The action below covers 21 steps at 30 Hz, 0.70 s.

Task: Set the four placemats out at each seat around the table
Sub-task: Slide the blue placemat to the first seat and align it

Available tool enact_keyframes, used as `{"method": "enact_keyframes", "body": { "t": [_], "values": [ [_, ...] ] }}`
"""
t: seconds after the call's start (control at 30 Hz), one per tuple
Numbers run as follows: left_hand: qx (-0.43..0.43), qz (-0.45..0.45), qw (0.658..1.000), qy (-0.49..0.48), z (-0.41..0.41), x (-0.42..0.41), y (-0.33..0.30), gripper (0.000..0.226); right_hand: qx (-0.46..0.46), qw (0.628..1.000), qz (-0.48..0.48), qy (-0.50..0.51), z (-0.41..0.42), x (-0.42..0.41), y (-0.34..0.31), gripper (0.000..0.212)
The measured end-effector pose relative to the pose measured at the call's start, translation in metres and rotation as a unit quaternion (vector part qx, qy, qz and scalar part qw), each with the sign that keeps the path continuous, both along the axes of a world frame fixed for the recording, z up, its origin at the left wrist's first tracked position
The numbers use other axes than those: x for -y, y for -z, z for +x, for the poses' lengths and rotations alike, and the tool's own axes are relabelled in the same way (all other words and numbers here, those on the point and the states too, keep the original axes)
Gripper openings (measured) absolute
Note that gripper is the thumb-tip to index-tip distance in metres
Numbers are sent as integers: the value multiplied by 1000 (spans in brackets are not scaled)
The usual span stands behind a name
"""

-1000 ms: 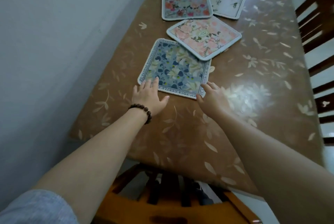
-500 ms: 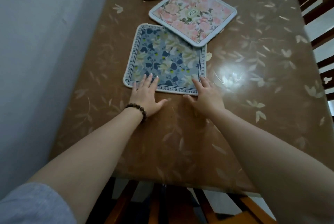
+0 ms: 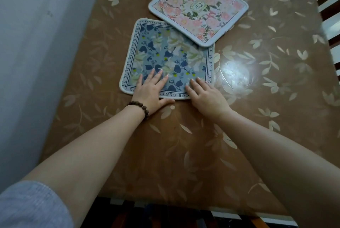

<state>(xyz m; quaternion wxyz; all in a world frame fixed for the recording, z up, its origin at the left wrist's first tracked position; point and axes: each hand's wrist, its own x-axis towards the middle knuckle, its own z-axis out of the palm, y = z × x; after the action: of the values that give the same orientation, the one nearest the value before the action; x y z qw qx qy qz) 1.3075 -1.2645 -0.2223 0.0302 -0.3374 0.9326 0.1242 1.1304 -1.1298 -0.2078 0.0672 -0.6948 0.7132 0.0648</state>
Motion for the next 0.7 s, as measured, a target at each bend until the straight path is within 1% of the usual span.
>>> {"method": "enact_keyframes", "body": {
  "t": [0.1, 0.2, 0.27, 0.4, 0.53, 0.6, 0.7],
  "values": [
    [2, -17, 1000, 26, 1, -2, 0, 77, 30, 999, -15, 25, -1, -2, 4, 49],
    [-5, -28, 998, 58, 2, -6, 1, 61, 49, 997, -31, 43, -2, -6, 7, 49],
    [-17, -23, 998, 58, 3, -7, 1, 54, 64, 995, -40, 60, 0, -7, 7, 50],
    [-50, 2, 998, 40, 6, -11, -3, 50, 87, 992, -44, 81, 4, -11, 7, 50],
    [-49, 30, 998, 32, 16, -28, -7, 46, 113, 989, -44, 84, 9, -27, 3, 48],
    [-50, 42, 998, 25, 23, -40, -9, 45, 150, 981, -64, 104, 17, -39, -2, 42],
    [-45, 64, 997, 21, 38, -62, -13, 44, 223, 959, -90, 152, 33, -61, -11, 35]
  ]
}}
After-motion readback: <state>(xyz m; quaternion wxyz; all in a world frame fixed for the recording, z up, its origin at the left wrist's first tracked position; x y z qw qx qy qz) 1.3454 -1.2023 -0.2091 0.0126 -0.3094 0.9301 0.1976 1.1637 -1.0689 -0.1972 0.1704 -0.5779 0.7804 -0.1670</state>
